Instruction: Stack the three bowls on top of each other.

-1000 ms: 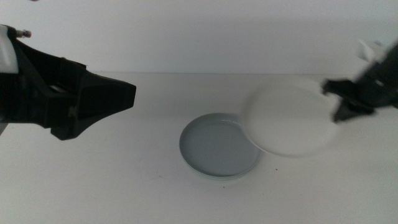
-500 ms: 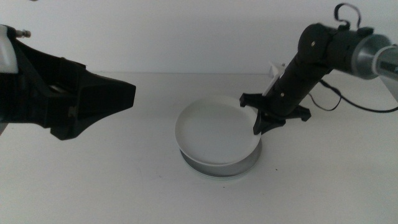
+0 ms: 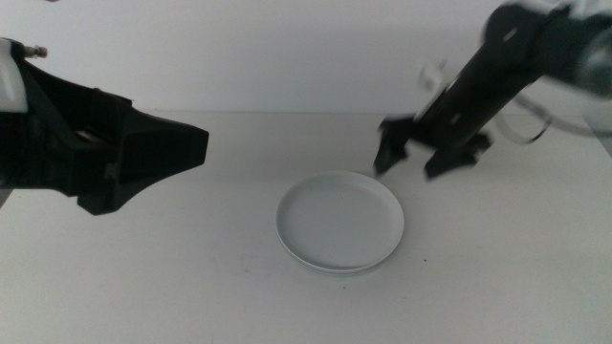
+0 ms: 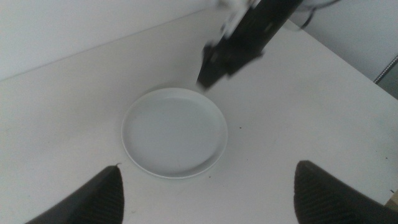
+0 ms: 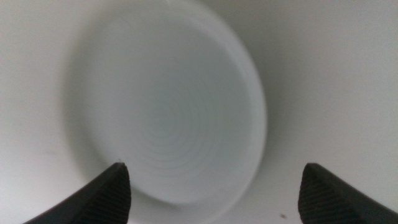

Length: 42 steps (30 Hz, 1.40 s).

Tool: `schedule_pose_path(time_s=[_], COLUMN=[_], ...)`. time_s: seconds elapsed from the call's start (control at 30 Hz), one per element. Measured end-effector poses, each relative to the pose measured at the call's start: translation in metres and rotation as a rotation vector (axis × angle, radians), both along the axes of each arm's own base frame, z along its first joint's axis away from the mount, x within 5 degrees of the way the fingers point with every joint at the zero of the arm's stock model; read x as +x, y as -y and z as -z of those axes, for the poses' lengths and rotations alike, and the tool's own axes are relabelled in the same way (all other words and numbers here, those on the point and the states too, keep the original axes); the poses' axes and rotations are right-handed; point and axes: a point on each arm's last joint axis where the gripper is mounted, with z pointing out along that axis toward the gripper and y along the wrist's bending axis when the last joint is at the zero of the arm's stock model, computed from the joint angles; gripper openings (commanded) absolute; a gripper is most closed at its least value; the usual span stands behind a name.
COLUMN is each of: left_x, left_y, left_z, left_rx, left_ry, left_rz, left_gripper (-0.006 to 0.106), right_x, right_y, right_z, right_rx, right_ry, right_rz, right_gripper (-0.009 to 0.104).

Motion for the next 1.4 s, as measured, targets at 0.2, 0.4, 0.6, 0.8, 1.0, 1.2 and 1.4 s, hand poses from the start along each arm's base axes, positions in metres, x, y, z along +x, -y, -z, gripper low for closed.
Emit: schedule_pose_path(time_s=[0.2, 0.4, 0.6, 0.8, 1.0, 1.2, 1.4], left_x=[0.000, 0.000, 0.000, 0.004, -0.011, -0.043, -0.064], left_y=[0.000, 0.000, 0.000, -0.012, -0.037, -0.064, -0.070], left_z=[0.000, 0.000, 0.000, -0.003, 0.013, 0.044, 0.067], left_rx=[0.000, 0.000, 0.006, 0.030, 0.018, 0.045, 0.025], left_ry=[0.000, 0.000, 0.005, 0.205, 0.377, 0.415, 0.441], left_rz=[0.000, 0.000, -0.004, -0.116, -0.275, -0.457, -0.522], left_gripper=[0.094, 0.094, 0.094, 0.094, 0.094, 0.094, 0.094], right_x=[-0.049, -0.147, -0.195, -0.197, -0.197, -0.197, -0.197], right_y=[0.062, 0.106, 0.116, 0.117, 0.117, 0.117, 0.117], right_z=[-0.113, -0.139, -0.124, -0.128, -0.127, -0.127, -0.127], right_rx=[0.035, -0.031, -0.033, -0.026, -0.021, -0.018, -0.016], right_ry=[0.333, 0.582, 0.702, 0.753, 0.752, 0.748, 0.747], right_rz=[0.109, 0.200, 0.231, 0.241, 0.249, 0.254, 0.257], right_gripper=[0.092, 0.092, 0.092, 0.092, 0.092, 0.092, 0.092])
